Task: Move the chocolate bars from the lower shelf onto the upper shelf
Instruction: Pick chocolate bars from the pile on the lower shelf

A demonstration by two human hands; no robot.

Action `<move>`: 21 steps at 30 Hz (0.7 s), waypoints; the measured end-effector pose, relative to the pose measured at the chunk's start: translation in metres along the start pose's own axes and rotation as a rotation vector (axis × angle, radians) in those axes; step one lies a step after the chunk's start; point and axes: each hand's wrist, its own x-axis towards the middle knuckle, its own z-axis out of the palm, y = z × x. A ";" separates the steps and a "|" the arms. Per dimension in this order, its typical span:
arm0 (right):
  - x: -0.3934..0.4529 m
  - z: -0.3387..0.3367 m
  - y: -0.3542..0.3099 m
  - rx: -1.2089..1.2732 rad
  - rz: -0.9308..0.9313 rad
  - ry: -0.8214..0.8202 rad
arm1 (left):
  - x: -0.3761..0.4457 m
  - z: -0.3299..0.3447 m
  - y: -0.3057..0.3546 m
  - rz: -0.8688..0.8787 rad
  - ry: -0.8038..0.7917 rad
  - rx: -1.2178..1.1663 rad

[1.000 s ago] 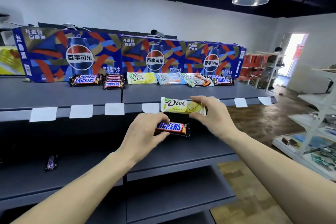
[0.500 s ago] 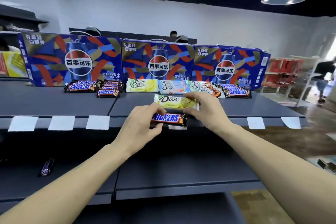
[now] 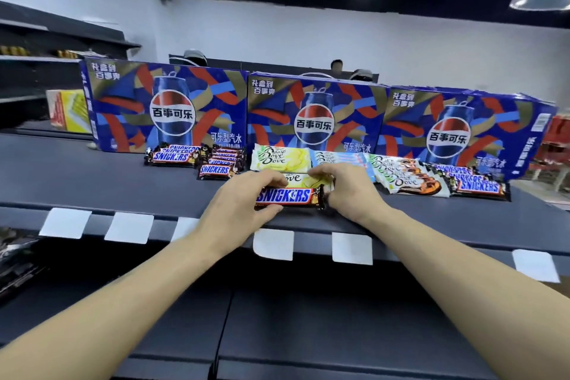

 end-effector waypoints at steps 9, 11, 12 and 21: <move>0.064 0.036 0.001 -0.091 0.040 -0.001 | 0.037 -0.004 -0.052 -0.009 0.010 0.047; 0.072 0.042 0.001 -0.109 0.050 -0.007 | 0.041 -0.004 -0.058 -0.029 0.021 0.054; 0.075 0.044 0.002 -0.119 0.054 -0.010 | 0.044 -0.003 -0.061 -0.039 0.026 0.052; 0.095 0.054 0.008 -0.163 0.087 0.002 | 0.052 0.002 -0.068 -0.108 0.018 0.006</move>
